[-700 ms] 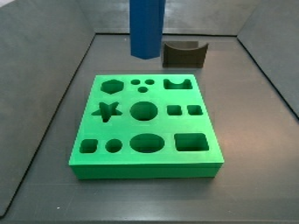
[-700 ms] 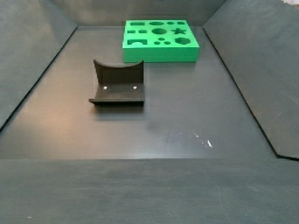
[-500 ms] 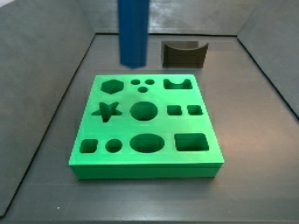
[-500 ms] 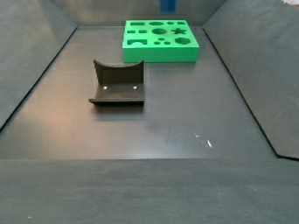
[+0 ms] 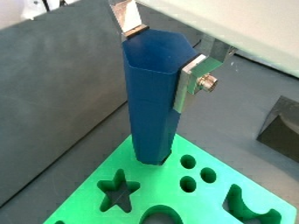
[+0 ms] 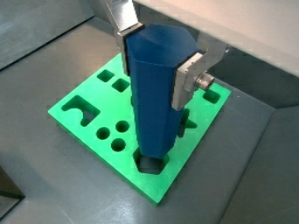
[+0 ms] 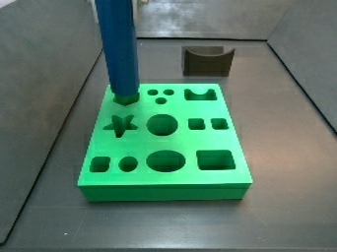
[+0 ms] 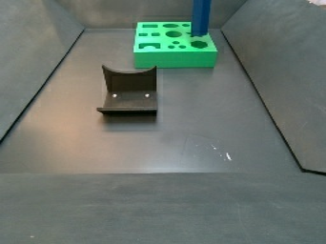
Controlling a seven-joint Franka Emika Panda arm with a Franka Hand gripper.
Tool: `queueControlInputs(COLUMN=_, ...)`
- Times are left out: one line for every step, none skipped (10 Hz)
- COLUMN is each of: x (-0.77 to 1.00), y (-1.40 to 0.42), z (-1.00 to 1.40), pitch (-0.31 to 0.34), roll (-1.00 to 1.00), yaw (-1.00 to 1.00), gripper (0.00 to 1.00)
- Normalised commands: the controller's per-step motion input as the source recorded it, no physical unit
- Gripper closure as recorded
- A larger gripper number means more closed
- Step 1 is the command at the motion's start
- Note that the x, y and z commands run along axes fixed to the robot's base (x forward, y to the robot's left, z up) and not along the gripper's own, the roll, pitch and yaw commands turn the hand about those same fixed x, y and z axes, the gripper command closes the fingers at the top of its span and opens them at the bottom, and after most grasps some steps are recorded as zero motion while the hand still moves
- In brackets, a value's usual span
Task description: Insert the hexagon object.
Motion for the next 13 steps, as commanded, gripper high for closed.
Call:
queueControlInputs(x=0.17, y=0.21, z=-0.38, pitch=0.0, roll=0.0, yaw=0.24, gripper=1.0)
queueControlInputs(x=0.16, y=0.16, z=-0.39, pitch=0.0, roll=0.0, yaw=0.31, gripper=1.0)
queueControlInputs(x=0.0, y=0.04, z=-0.25, pitch=0.0, roll=-0.06, yaw=0.24, gripper=1.0)
queueControlInputs(x=-0.03, y=0.0, z=-0.13, pitch=-0.016, roll=-0.1, yaw=0.21, gripper=1.0)
queueControlInputs(x=-0.11, y=0.05, z=-0.14, pitch=-0.036, roll=-0.09, yaw=0.2, gripper=1.0)
queueControlInputs(x=-0.29, y=0.16, z=-0.16, pitch=-0.059, roll=-0.06, yaw=0.19, gripper=1.0)
queueControlInputs(x=-0.34, y=0.21, z=-0.12, pitch=-0.06, roll=-0.06, yaw=0.19, gripper=1.0)
queueControlInputs(x=-0.18, y=0.08, z=-0.15, pitch=-0.04, roll=-0.03, yaw=0.18, gripper=1.0)
queueControlInputs(x=0.01, y=0.0, z=-0.28, pitch=-0.024, roll=0.0, yaw=0.15, gripper=1.0)
queueControlInputs(x=0.14, y=-0.16, z=-0.43, pitch=-0.136, roll=0.0, yaw=0.11, gripper=1.0)
queueControlInputs(x=0.23, y=-0.28, z=-0.43, pitch=-0.156, roll=0.0, yaw=0.06, gripper=1.0)
queueControlInputs(x=0.19, y=-0.26, z=-0.4, pitch=-0.159, roll=0.0, yaw=0.03, gripper=1.0)
queueControlInputs(x=0.0, y=-0.2, z=-0.4, pitch=-0.207, roll=0.0, yaw=0.05, gripper=1.0)
